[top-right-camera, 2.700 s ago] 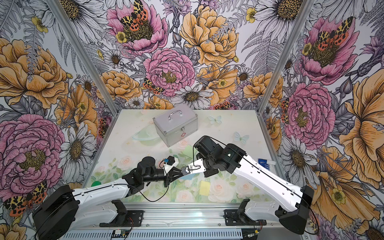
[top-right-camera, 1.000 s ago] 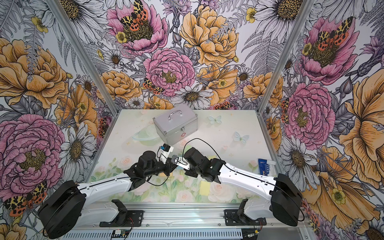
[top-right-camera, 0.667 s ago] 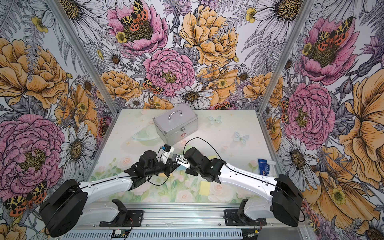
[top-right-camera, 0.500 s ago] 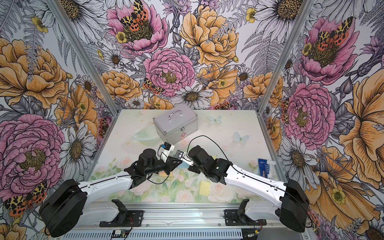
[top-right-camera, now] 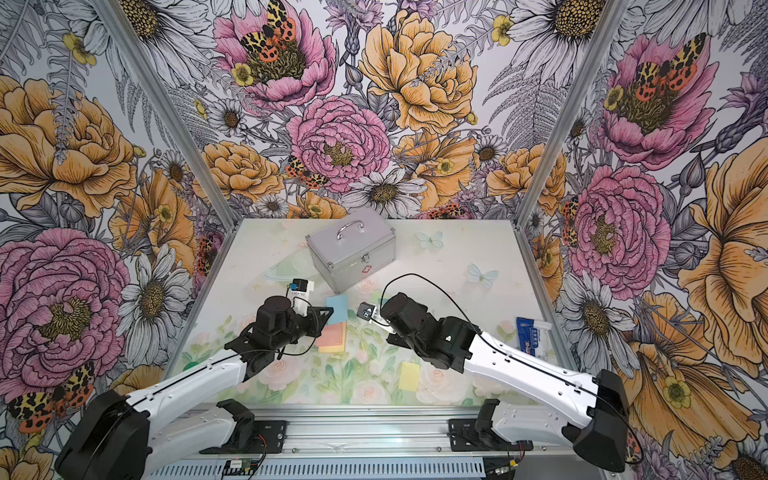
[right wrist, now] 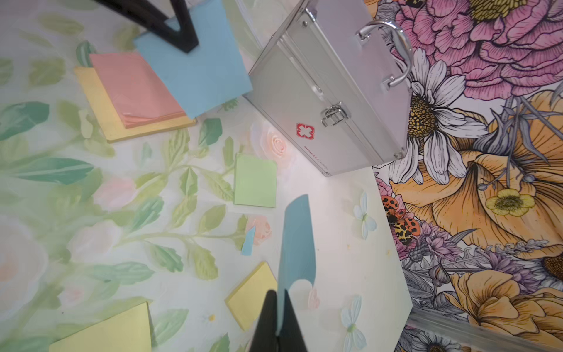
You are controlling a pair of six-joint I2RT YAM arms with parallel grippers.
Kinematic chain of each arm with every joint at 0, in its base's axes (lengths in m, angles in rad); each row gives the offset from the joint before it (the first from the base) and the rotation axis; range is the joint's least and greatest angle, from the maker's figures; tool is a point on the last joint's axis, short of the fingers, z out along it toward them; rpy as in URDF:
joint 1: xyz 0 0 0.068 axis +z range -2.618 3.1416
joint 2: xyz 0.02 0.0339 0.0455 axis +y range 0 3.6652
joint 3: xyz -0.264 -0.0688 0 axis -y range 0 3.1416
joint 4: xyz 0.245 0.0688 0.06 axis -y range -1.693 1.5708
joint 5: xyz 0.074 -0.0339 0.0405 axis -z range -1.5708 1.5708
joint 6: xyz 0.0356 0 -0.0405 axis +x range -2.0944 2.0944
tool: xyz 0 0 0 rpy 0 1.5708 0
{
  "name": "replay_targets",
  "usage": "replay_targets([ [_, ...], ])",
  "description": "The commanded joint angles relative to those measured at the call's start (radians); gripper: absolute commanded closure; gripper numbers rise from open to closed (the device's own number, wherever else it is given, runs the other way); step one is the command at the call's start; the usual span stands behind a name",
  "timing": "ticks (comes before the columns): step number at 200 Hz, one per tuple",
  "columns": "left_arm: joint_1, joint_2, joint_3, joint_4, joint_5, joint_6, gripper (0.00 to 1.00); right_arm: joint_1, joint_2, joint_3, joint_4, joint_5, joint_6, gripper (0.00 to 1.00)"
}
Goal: Tear off pages from different memo pads
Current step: Place the paper at the center of the board.
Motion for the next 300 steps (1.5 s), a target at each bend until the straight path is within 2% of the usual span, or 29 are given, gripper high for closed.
replay_targets([
  [1,0.004,-0.210,-0.033,-0.156,-0.305,-0.062,1.00,0.069,0.103,0.019,-0.157,0.037,0.096,1.00],
  [27,0.004,-0.463,-0.060,-0.281,-0.468,-0.044,1.00,0.154,0.234,0.044,-0.212,-0.010,0.222,1.00],
  [55,-0.001,-0.631,-0.100,-0.303,-0.499,-0.058,1.00,0.234,0.409,0.108,-0.252,-0.065,0.357,1.00],
  [70,-0.002,-0.667,-0.103,-0.310,-0.498,-0.058,1.00,0.271,0.497,0.144,-0.247,-0.108,0.408,1.00],
  [95,-0.011,-0.686,-0.105,-0.314,-0.495,-0.058,1.00,0.299,0.619,0.188,-0.246,-0.105,0.452,1.00],
  [146,-0.013,-0.687,-0.106,-0.316,-0.481,-0.058,1.00,0.299,0.726,0.232,-0.186,-0.115,0.473,0.76],
  [162,-0.015,-0.687,-0.105,-0.314,-0.474,-0.059,1.00,0.298,0.712,0.229,-0.169,-0.123,0.469,0.68],
  [174,-0.014,-0.687,-0.105,-0.312,-0.467,-0.060,1.00,0.297,0.687,0.223,-0.162,-0.126,0.464,0.54],
  [176,-0.015,-0.686,-0.106,-0.312,-0.466,-0.060,1.00,0.298,0.681,0.222,-0.160,-0.126,0.463,0.48],
  [179,-0.015,-0.687,-0.105,-0.311,-0.465,-0.060,1.00,0.297,0.672,0.218,-0.160,-0.129,0.462,0.31],
  [180,-0.015,-0.687,-0.105,-0.311,-0.464,-0.060,1.00,0.296,0.668,0.218,-0.160,-0.131,0.462,0.16],
  [181,-0.015,-0.687,-0.105,-0.310,-0.463,-0.060,1.00,0.296,0.665,0.217,-0.159,-0.132,0.462,0.08],
  [183,-0.015,-0.687,-0.106,-0.310,-0.463,-0.060,1.00,0.295,0.658,0.215,-0.158,-0.137,0.460,0.03],
  [185,-0.015,-0.686,-0.107,-0.309,-0.462,-0.060,1.00,0.294,0.654,0.214,-0.157,-0.140,0.458,0.01],
  [230,-0.014,-0.683,-0.121,-0.264,-0.421,-0.051,1.00,0.254,0.460,0.168,-0.160,-0.128,0.456,0.01],
  [258,-0.013,-0.669,-0.162,-0.126,-0.294,-0.045,1.00,0.155,0.305,0.158,-0.150,-0.060,0.498,0.01],
  [276,-0.004,-0.642,-0.213,0.061,-0.094,-0.045,1.00,0.027,0.220,0.159,-0.118,0.013,0.693,0.01],
  [289,0.009,-0.600,-0.248,0.206,0.043,-0.060,1.00,-0.063,0.170,0.151,-0.139,0.111,0.917,0.01],
  [294,0.013,-0.578,-0.255,0.248,0.083,-0.070,1.00,-0.100,0.150,0.138,-0.134,0.105,0.959,0.01],
  [300,0.018,-0.549,-0.260,0.295,0.125,-0.082,1.00,-0.134,0.130,0.123,-0.097,0.049,0.937,0.02],
])
